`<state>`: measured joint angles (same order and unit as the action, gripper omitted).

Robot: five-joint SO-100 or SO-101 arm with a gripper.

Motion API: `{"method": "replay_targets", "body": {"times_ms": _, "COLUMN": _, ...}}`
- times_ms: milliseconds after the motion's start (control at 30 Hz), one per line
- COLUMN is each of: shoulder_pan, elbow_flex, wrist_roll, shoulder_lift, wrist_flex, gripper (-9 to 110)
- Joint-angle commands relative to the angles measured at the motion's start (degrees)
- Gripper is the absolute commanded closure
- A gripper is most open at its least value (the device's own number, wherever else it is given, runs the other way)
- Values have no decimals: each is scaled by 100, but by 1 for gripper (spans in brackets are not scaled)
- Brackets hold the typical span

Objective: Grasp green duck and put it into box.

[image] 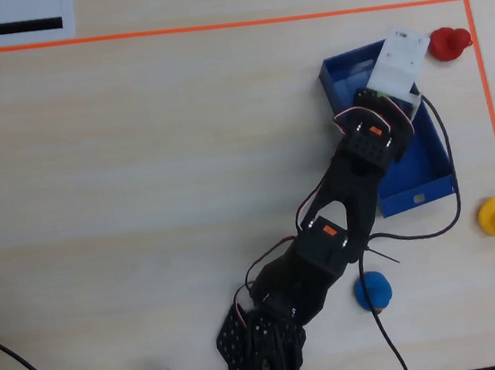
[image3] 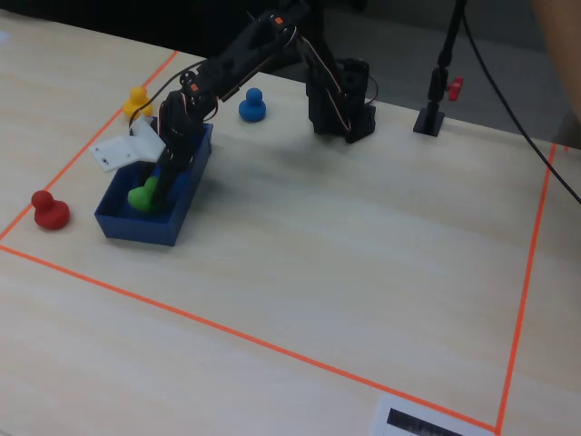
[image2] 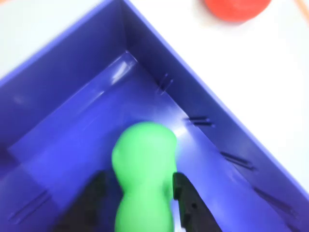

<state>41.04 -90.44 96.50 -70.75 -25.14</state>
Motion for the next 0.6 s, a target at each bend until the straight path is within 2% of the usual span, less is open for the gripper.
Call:
{"method": "replay_targets", "body": {"times_ms": 0, "shoulder_pan": -44, "elbow_flex": 70, "wrist_roll": 44, "shoulder_lift": -659, "wrist_flex": -343, "gripper": 68}}
{"method": "replay_targets", "body": {"times_ms": 133, "shoulder_pan": -167, "elbow_flex": 70, "wrist_roll": -70, "shoulder_lift": -1055, "wrist_flex": -580, "gripper": 66}}
{"method": "replay_targets", "body": {"times_ms": 233, "shoulder_pan": -360, "elbow_flex": 185, "wrist_roll": -571, "shoulder_lift": -1591, "wrist_flex": -888, "gripper": 70}}
{"method": "replay_targets", "body": {"times_ms": 367, "shoulder_pan": -958, "elbow_flex": 229, "wrist_roll": -1626, "shoulder_lift": -2733, "wrist_flex": -1494, "gripper": 90}}
{"method": "replay_targets", "body": {"times_ms": 467, "shoulder_pan": -1775, "elbow_flex": -712, "wrist_roll": -1635, "shoulder_lift": -3955, "wrist_flex": -2074, "gripper": 101}}
{"method": "replay_targets", "body": {"times_ms": 567, "shoulder_pan": -2575, "elbow_flex": -2681, "wrist_roll": -1459, "shoulder_lift": -5484, "wrist_flex": -2162, "gripper": 101}}
